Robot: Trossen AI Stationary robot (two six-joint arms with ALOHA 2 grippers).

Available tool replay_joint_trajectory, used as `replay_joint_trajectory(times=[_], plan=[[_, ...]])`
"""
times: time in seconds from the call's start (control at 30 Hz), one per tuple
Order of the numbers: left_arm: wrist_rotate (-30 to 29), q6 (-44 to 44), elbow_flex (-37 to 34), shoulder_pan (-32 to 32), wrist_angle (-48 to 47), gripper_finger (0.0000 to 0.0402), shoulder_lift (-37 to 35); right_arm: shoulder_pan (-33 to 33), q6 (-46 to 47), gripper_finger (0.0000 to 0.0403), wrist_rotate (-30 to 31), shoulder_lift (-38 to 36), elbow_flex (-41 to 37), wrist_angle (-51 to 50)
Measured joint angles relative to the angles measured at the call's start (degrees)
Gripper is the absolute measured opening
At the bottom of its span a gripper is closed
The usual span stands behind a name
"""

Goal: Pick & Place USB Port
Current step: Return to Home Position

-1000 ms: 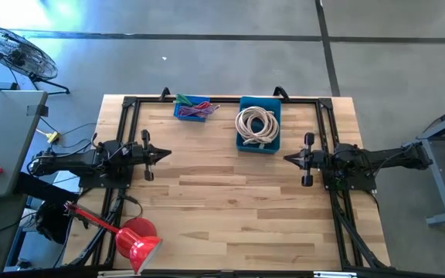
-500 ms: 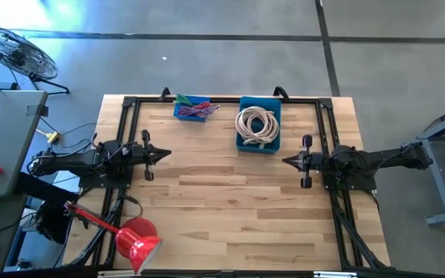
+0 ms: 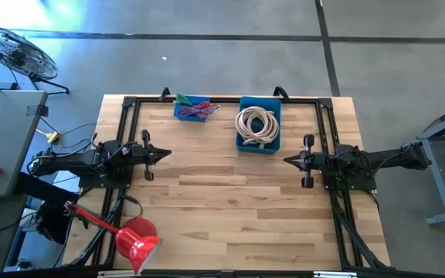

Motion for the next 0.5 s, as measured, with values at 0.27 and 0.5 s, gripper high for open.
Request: replay_joint_trajectory(times=[0.27, 0.5], plan=[[-0.3, 0.0, 0.0, 0.0, 0.0, 0.0000, 0.0, 0.0, 0.0, 0.0000, -1.1, -7.1, 0.0, -2.8], [-0.3, 0.0, 0.0, 0.0, 0.0, 0.0000, 0.0, 0.0, 0.1, 0.0000, -1.1, -10.2, 0.0, -6.5]])
